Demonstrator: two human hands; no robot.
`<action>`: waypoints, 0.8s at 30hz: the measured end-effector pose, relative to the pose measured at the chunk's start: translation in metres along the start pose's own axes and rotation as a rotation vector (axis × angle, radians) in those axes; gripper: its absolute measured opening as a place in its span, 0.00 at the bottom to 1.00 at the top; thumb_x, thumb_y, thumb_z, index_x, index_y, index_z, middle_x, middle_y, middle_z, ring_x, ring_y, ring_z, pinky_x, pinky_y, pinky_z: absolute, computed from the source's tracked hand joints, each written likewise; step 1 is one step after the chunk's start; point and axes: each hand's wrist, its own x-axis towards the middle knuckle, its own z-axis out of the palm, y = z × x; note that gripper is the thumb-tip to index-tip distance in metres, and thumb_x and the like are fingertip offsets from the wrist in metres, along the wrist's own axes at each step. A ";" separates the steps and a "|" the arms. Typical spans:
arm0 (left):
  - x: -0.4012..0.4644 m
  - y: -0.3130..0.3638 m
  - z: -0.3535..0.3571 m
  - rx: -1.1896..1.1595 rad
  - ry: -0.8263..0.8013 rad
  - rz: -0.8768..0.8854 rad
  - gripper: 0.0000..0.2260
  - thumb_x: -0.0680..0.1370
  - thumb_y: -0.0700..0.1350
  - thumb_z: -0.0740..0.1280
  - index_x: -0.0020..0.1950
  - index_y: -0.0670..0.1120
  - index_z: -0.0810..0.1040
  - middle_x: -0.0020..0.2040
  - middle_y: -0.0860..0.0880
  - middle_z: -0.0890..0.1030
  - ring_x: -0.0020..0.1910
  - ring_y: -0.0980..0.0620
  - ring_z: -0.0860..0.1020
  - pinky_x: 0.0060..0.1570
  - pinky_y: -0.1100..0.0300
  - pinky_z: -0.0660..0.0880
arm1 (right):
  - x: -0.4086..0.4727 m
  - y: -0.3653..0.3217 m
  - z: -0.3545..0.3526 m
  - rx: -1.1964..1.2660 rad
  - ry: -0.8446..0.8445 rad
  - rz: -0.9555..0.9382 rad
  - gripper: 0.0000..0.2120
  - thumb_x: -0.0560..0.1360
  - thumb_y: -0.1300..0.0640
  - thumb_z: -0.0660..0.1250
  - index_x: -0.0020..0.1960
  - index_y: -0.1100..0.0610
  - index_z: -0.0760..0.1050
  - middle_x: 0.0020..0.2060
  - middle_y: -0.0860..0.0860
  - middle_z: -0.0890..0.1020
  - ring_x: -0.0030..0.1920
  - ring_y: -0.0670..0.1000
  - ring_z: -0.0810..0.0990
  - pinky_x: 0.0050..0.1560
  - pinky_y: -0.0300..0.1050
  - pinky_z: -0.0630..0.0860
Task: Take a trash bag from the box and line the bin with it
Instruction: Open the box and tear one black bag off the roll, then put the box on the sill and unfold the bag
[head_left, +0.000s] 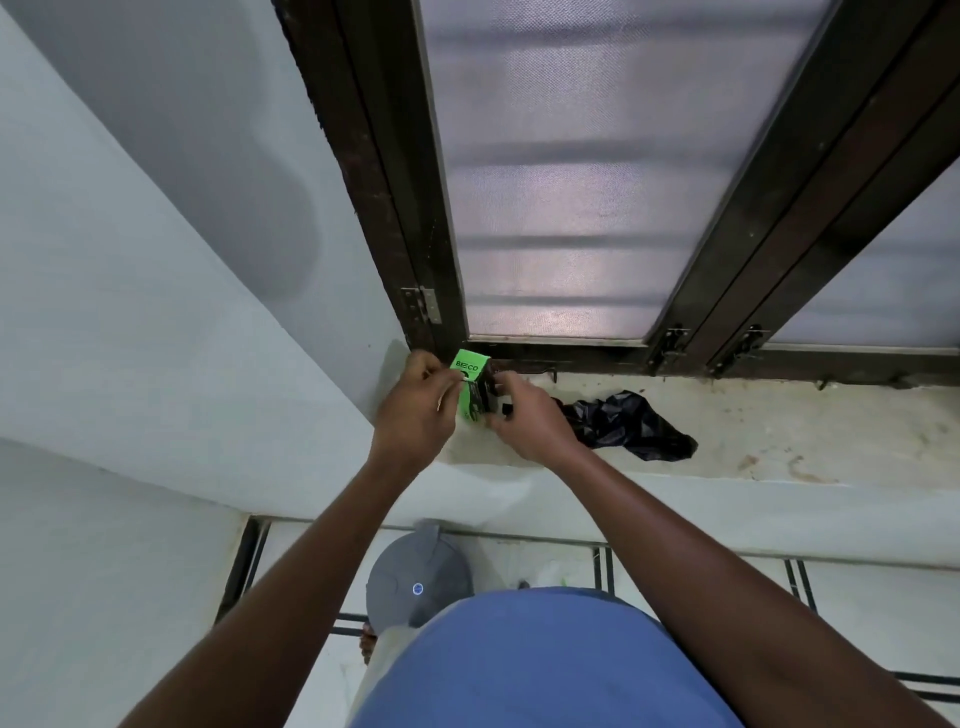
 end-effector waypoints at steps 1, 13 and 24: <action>-0.003 0.002 0.001 -0.052 0.055 -0.068 0.08 0.84 0.45 0.70 0.61 0.45 0.83 0.59 0.48 0.75 0.43 0.52 0.78 0.45 0.59 0.74 | 0.001 -0.002 -0.002 -0.012 0.026 -0.013 0.30 0.80 0.49 0.76 0.79 0.50 0.71 0.70 0.50 0.82 0.66 0.55 0.83 0.63 0.56 0.82; -0.034 -0.004 0.029 -0.482 -0.244 -0.562 0.06 0.82 0.44 0.70 0.55 0.48 0.86 0.51 0.52 0.86 0.49 0.49 0.84 0.51 0.59 0.79 | -0.014 -0.022 -0.002 0.050 0.088 -0.122 0.21 0.83 0.51 0.73 0.74 0.55 0.79 0.67 0.50 0.81 0.58 0.50 0.82 0.60 0.48 0.80; -0.028 0.054 0.047 -0.691 -0.427 -0.333 0.06 0.85 0.44 0.71 0.58 0.44 0.87 0.49 0.47 0.89 0.47 0.47 0.87 0.48 0.51 0.84 | -0.089 0.017 -0.022 0.502 0.364 0.099 0.04 0.83 0.53 0.73 0.57 0.49 0.85 0.49 0.43 0.88 0.48 0.44 0.87 0.48 0.42 0.83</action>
